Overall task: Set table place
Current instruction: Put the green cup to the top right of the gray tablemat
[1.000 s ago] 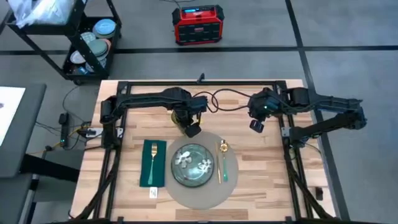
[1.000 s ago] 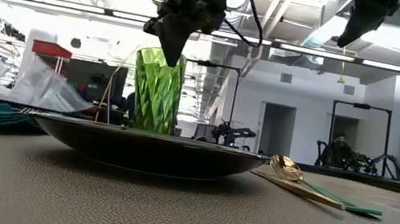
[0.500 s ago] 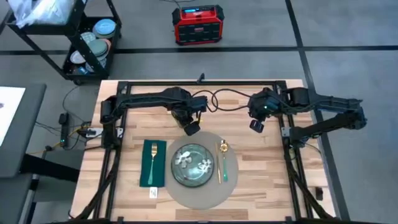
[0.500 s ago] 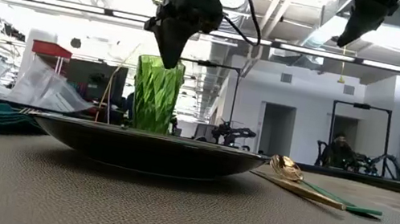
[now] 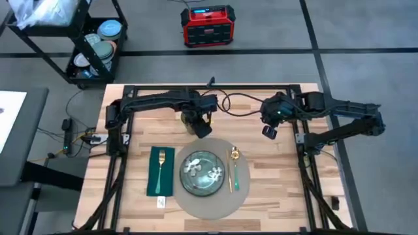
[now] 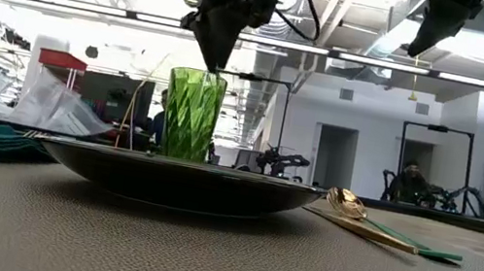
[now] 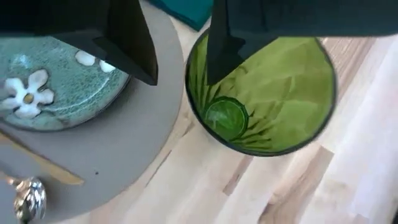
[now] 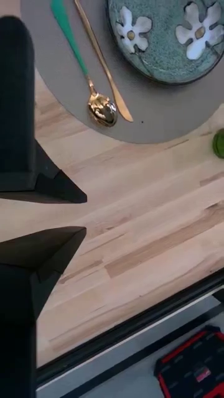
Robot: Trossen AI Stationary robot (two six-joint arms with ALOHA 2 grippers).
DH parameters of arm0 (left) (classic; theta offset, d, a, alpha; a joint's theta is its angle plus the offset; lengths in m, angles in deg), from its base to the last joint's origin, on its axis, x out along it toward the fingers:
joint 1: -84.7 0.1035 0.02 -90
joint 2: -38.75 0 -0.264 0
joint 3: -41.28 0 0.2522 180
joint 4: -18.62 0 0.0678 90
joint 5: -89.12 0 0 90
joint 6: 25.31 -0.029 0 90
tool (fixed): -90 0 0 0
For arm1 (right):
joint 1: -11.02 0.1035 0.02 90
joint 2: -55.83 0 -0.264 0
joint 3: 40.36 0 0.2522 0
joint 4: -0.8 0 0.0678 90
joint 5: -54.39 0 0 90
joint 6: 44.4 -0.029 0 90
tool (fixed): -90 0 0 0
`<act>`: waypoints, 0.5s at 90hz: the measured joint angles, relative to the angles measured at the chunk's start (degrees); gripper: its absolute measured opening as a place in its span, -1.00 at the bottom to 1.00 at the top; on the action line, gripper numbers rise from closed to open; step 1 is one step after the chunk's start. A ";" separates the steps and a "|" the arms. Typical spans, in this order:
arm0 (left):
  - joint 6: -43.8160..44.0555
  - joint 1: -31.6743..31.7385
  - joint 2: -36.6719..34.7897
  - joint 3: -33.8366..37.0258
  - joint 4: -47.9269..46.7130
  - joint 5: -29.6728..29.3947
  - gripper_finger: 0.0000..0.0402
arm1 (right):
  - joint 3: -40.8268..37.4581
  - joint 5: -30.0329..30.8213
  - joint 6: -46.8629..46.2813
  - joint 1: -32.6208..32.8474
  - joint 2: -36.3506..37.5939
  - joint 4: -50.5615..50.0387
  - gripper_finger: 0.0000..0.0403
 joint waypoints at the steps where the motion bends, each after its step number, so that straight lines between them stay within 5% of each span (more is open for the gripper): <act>1: 0.14 0.01 0.00 -0.44 -0.17 0.00 -0.38 | 0.00 0.00 0.01 0.00 0.00 0.00 -0.71; 14: 1.37 0.33 0.00 -8.63 -3.25 -1.19 -0.39 | 0.00 0.16 -0.15 -0.01 0.00 -0.02 -0.71; 25: 1.57 0.19 -1.37 -15.25 -7.28 -13.07 -0.60 | 0.00 0.37 -1.05 -0.02 0.00 -0.04 -0.71; 34: 4.07 0.34 -6.57 -12.22 -7.51 -18.75 -0.92 | 0.00 0.37 -1.39 0.02 0.00 -0.31 -0.76; 45: 9.43 1.99 -14.36 0.38 -6.33 -22.38 -0.99 | 0.02 0.37 -2.14 -0.02 -0.02 -0.68 -0.91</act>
